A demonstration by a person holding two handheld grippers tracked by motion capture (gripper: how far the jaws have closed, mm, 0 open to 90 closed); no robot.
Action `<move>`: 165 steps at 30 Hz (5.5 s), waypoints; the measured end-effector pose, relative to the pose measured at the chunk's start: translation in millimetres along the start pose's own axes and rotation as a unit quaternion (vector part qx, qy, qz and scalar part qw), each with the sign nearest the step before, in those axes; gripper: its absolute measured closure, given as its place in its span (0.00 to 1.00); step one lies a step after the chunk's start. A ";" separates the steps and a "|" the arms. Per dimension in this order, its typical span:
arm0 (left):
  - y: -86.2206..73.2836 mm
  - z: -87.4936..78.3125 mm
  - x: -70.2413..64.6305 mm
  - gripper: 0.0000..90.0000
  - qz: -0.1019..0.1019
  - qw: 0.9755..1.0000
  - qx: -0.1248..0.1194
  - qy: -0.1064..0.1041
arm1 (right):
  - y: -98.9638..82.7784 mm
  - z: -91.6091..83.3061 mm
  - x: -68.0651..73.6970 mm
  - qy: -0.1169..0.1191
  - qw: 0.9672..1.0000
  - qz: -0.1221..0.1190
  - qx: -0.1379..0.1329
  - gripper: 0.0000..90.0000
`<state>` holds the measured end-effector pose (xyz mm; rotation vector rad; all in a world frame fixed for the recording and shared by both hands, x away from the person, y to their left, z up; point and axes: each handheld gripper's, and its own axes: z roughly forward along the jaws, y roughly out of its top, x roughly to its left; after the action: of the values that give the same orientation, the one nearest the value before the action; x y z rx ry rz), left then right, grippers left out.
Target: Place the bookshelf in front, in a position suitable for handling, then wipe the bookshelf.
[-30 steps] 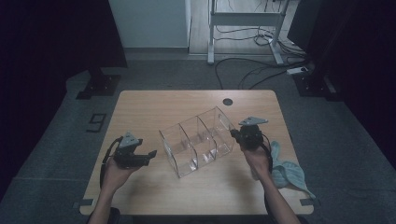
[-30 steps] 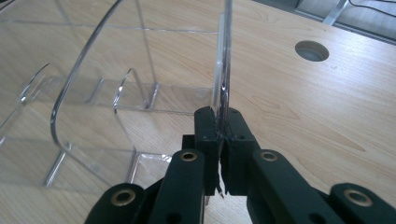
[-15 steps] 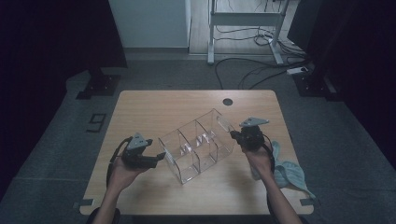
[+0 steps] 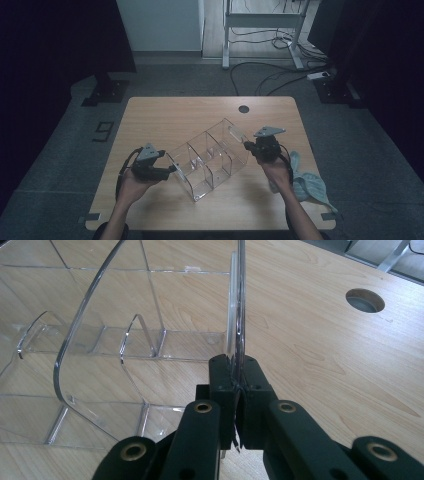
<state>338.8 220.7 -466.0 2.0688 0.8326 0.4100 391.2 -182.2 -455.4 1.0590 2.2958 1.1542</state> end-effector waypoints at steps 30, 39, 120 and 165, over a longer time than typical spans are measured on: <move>-4.5 6.8 -4.2 0.49 0.018 1.000 -0.023 -0.011 | -4.7 -13.7 0.7 0.011 1.000 -0.013 0.024 0.46; -4.1 6.5 -5.2 0.49 0.016 1.000 -0.020 -0.009 | -16.7 -39.1 5.3 -0.008 0.999 -0.033 0.041 0.28; -10.6 0.5 -15.7 0.49 -0.003 1.000 -0.024 -0.011 | -106.9 -59.7 -34.9 -0.019 0.987 0.041 0.155 0.60; -10.9 1.7 -23.8 0.49 -0.010 0.999 -0.024 -0.019 | 1.3 -92.5 -10.7 0.010 1.000 -0.005 0.027 0.60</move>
<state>318.0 207.9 -475.6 2.0163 0.8125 0.3752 343.4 -238.7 -398.8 1.0583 2.3567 1.1093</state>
